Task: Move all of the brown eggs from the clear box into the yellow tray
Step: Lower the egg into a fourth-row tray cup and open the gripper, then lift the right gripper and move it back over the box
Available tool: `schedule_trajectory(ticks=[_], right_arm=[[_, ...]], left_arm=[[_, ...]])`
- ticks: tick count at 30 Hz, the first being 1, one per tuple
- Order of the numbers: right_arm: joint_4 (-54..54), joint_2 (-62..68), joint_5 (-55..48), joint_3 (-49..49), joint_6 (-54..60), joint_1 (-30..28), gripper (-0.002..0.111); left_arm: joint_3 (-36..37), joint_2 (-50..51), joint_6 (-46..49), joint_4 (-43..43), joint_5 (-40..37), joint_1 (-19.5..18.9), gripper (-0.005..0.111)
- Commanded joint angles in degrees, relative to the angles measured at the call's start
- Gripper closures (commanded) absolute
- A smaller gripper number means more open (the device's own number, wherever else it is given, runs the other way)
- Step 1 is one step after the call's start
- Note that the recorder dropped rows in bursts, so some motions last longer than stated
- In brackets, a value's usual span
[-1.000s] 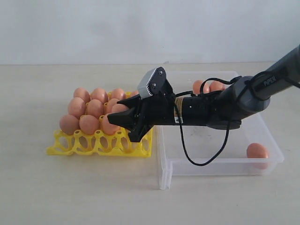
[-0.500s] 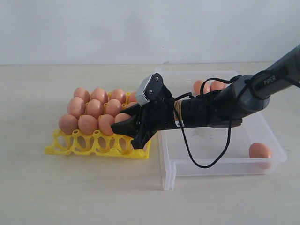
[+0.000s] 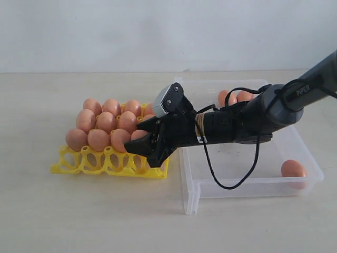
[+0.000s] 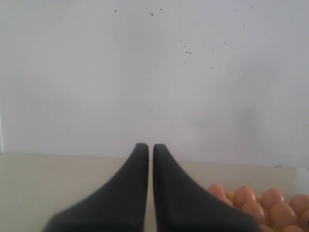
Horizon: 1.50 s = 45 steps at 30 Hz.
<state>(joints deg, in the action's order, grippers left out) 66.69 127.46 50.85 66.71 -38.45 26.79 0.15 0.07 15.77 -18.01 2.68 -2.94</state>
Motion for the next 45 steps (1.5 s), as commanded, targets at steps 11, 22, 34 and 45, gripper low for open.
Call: schedule_trajectory(ticks=[11,22,34,45], right_arm=[[-0.23,-5.34,-0.98,0.01,0.98,0.02,0.045],[21.69,-12.49,6.36,0.01,-30.45,0.11,0.108],[33.26,-17.12,-19.45,-1.04,-38.66,-0.01,0.108],[33.26,-24.97,-76.88,-1.13,8.95,1.73,0.108]], left_arm=[[-0.15,-0.07,0.2,-0.27,0.32,0.22,0.103],[-0.15,-0.07,0.2,-0.27,0.32,0.22,0.103],[-0.15,-0.07,0.2,-0.27,0.32,0.22,0.103],[-0.15,-0.07,0.2,-0.27,0.32,0.22,0.103]])
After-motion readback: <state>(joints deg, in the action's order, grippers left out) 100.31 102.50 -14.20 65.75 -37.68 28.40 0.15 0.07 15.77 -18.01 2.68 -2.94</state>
